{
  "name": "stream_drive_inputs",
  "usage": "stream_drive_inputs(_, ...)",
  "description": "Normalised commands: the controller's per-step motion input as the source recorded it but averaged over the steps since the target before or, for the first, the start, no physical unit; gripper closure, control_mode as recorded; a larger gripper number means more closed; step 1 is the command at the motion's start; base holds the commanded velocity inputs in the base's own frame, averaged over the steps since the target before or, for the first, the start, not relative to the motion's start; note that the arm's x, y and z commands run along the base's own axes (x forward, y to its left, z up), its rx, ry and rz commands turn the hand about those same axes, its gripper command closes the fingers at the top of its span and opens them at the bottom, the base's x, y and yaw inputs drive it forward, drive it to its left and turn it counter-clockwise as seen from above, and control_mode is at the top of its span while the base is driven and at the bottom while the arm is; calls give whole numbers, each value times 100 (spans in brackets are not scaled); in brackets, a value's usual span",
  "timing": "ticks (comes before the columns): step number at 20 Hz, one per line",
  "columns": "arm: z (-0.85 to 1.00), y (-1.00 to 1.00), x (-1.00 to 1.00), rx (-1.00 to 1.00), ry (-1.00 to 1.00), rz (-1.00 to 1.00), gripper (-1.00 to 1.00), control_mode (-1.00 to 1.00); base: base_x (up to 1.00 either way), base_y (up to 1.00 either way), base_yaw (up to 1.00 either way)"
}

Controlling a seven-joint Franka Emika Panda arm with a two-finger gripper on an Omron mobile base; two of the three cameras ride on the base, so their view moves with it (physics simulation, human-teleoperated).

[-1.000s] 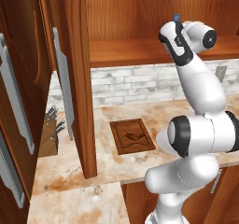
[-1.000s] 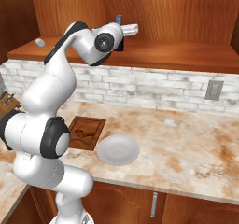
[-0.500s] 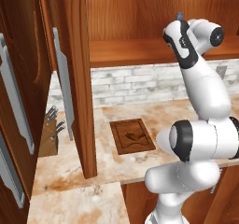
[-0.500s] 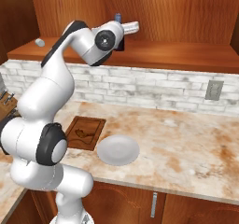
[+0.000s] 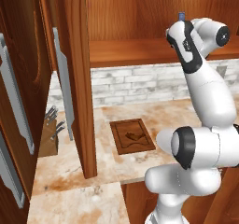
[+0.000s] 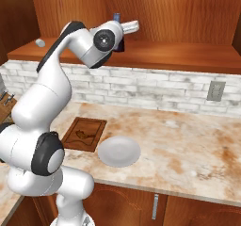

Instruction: Pick the chicken drumstick from the plate and place it on the cutting board. Then pick the condiment bottle from the cabinet and place it next to the cutting board.

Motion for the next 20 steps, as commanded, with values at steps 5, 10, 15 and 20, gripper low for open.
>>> stream_drive_inputs(5,12,10,-26,2,1,0,100,-100,0,0,0)
stream_drive_inputs(10,3,7,-24,3,0,0,100,-100,0,0,0)
stream_drive_inputs(15,1,5,-24,4,0,0,100,-100,0,0,0)
stream_drive_inputs(20,0,6,-24,3,0,0,100,-100,0,0,0)
